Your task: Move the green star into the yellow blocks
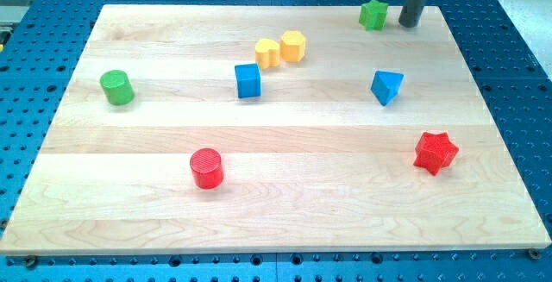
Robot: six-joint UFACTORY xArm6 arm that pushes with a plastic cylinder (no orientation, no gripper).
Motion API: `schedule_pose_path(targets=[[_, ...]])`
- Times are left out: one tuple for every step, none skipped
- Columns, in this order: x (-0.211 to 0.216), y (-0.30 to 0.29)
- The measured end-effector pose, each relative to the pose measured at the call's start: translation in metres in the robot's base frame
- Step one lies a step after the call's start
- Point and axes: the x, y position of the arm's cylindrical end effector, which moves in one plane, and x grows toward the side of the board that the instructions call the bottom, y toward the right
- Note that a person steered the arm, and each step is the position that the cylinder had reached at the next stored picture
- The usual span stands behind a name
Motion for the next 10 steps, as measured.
schedule_pose_path(targets=[[0.014, -0.066], [0.007, -0.035], [-0.019, -0.038], [-0.003, -0.098], [0.014, -0.149], [-0.003, -0.169], [0.008, -0.187], [0.021, -0.209], [0.031, -0.222], [0.030, -0.225]])
